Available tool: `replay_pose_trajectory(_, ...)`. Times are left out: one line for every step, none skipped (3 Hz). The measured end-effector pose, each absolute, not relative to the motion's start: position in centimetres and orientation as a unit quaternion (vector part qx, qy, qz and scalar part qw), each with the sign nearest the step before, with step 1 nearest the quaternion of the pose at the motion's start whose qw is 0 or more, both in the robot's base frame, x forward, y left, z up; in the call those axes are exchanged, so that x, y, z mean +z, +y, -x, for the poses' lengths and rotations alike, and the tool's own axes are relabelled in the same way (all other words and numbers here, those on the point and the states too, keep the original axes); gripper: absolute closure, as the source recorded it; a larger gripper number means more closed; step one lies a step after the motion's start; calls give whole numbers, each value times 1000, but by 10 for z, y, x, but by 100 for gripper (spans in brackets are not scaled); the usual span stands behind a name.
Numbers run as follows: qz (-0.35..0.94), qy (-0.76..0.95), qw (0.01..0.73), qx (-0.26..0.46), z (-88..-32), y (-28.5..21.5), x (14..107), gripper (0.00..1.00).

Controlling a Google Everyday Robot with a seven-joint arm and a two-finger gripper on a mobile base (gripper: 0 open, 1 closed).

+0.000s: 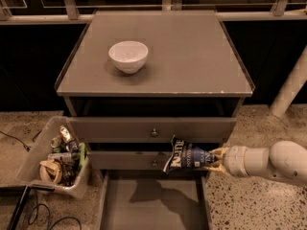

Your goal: Pick blue chip bag from bottom drawer and place on counter

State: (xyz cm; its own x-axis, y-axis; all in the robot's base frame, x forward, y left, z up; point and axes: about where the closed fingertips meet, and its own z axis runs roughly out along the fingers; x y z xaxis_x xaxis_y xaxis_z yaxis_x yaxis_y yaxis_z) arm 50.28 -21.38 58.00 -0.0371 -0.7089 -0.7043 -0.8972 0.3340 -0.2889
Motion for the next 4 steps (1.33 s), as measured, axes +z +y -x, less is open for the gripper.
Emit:
replay_pose_trajectory(573, 711, 395, 101, -507, -212, 588, 100)
replay_pose_trajectory(592, 699, 395, 67, -512, -201, 630, 100)
replay_pose_trajectory(615, 682, 396, 12, -514, -186, 689, 100)
replay_pose_trajectory(626, 667, 402, -41, -514, -176, 754, 100)
